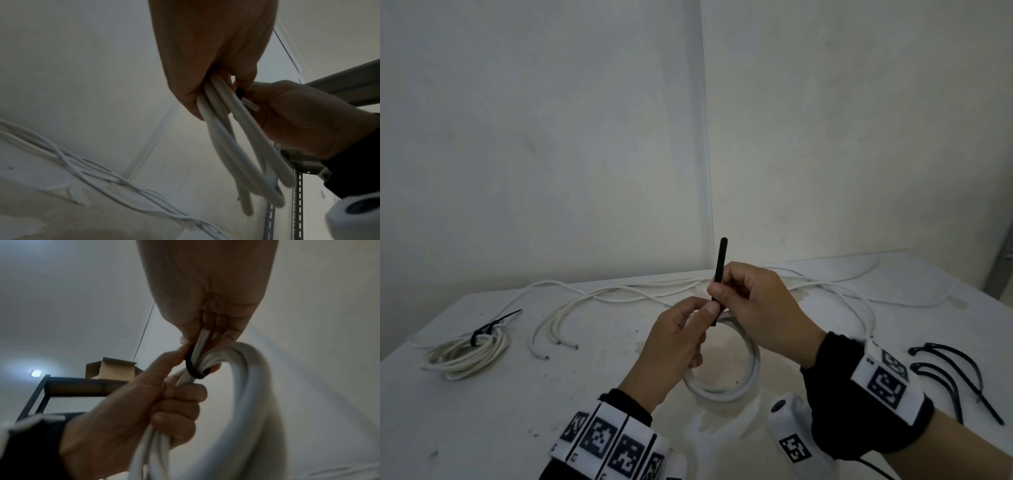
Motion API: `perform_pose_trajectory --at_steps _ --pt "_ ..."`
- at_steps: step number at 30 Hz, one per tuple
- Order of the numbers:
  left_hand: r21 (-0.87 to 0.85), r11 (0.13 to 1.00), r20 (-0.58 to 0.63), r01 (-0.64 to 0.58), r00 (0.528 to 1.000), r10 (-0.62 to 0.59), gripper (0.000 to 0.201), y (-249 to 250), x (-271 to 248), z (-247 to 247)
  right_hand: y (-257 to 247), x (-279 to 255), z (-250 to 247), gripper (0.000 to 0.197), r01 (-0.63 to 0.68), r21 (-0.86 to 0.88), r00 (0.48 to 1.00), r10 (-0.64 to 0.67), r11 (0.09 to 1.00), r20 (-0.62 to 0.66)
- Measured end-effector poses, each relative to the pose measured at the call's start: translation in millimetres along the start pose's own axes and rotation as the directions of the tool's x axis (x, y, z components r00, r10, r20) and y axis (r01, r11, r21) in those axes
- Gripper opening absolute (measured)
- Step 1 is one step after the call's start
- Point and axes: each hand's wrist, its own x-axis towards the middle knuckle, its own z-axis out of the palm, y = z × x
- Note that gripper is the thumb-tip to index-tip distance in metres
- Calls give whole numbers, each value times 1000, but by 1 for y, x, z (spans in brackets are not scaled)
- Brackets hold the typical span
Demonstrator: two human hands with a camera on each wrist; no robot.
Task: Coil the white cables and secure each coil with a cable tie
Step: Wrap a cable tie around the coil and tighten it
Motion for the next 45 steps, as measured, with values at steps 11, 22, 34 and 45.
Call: perform_pose_trajectory --at_steps 11,22,34,45 --pt "133 988 47 -77 996 72 23 8 7 1 -2 7 0 28 1 -23 981 -6 1000 -194" --pt "119 990 20 -80 997 78 18 13 8 -11 1 5 -1 18 -14 149 999 18 989 -29" --pt "-1 998 -67 -57 996 57 12 1 -2 -56 -5 4 23 10 -259 347 963 213 902 165" --pt "118 988 -258 -101 958 128 24 -20 -14 -114 1 18 89 24 -301 218 951 275 928 142"
